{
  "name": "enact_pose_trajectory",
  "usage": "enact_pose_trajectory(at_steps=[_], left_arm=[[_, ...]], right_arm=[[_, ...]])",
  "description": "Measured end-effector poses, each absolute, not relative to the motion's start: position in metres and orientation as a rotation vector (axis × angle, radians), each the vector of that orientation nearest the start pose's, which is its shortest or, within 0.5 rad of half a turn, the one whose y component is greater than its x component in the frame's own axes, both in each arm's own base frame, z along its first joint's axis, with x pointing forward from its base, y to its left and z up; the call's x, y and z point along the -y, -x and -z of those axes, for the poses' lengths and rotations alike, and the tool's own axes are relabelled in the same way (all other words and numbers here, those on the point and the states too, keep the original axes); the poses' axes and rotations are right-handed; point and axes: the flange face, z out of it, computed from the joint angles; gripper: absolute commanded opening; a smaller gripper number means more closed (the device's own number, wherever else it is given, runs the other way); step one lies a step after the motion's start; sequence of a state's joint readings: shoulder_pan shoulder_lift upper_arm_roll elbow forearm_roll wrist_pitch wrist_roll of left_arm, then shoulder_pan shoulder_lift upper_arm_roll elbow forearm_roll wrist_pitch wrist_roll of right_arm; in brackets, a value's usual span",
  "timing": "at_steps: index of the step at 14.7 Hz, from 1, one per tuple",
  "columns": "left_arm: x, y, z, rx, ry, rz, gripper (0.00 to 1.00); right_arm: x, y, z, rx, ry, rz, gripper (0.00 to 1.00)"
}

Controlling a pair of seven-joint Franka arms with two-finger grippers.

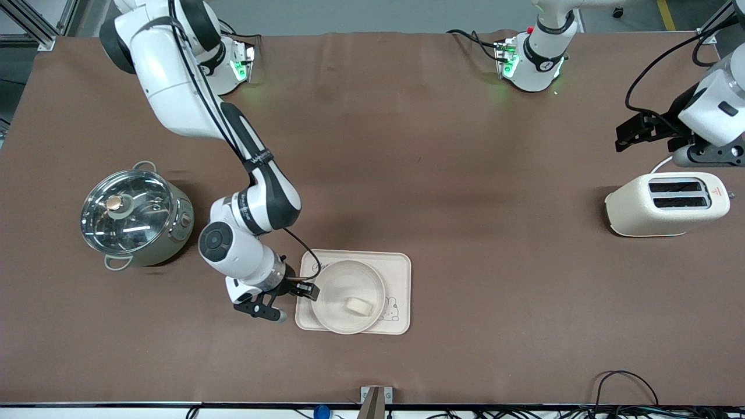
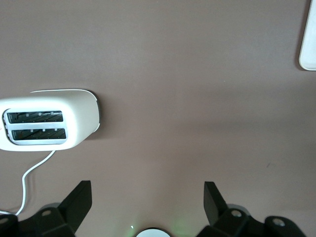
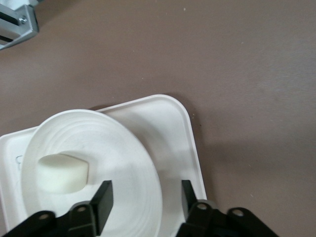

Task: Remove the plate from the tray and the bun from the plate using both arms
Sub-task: 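Close the right gripper on the plate rim, then lift the plate off the tray and set it beside the tray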

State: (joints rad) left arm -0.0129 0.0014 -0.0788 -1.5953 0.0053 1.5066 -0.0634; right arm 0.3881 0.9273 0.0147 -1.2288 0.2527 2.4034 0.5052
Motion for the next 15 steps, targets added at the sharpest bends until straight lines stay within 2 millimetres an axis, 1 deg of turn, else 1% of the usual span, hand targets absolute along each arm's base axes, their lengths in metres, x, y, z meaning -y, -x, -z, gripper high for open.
enact_pose_trajectory(at_steps=[1, 2, 3, 4, 5, 7, 12, 13, 15], left_arm=[[0.049, -0.547, -0.604, -0.044, 3.126, -0.141, 1.00], [0.049, -0.548, -0.603, -0.044, 3.127, -0.142, 1.00], [0.049, -0.549, -0.602, -0.043, 3.127, -0.144, 1.00], [0.049, -0.549, -0.601, -0.043, 3.127, -0.145, 1.00], [0.049, -0.550, -0.601, -0.042, 3.127, -0.146, 1.00], [0.049, -0.551, -0.600, -0.042, 3.127, -0.150, 1.00], [0.049, -0.552, -0.597, -0.041, 3.126, -0.156, 1.00], [0.049, -0.552, -0.597, -0.041, 3.126, -0.156, 1.00], [0.049, -0.552, -0.597, -0.041, 3.126, -0.156, 1.00]], right_arm=[[-0.306, -0.718, -0.220, -0.391, 2.816, 0.204, 0.50], [-0.306, -0.718, -0.209, -0.387, 2.816, 0.215, 0.39], [-0.305, -0.718, -0.200, -0.380, 2.820, 0.217, 0.23], [-0.304, -0.718, -0.193, -0.369, 2.827, 0.217, 0.10], [-0.304, -0.718, -0.190, -0.364, 2.829, 0.217, 0.04], [-0.304, -0.719, -0.191, -0.359, 2.828, 0.221, 0.01], [-0.307, -0.722, -0.196, -0.348, 2.809, 0.265, 0.00], [-0.311, -0.721, -0.199, -0.345, 2.796, 0.271, 0.00], [-0.331, -0.714, -0.207, -0.327, 2.748, 0.288, 0.00]])
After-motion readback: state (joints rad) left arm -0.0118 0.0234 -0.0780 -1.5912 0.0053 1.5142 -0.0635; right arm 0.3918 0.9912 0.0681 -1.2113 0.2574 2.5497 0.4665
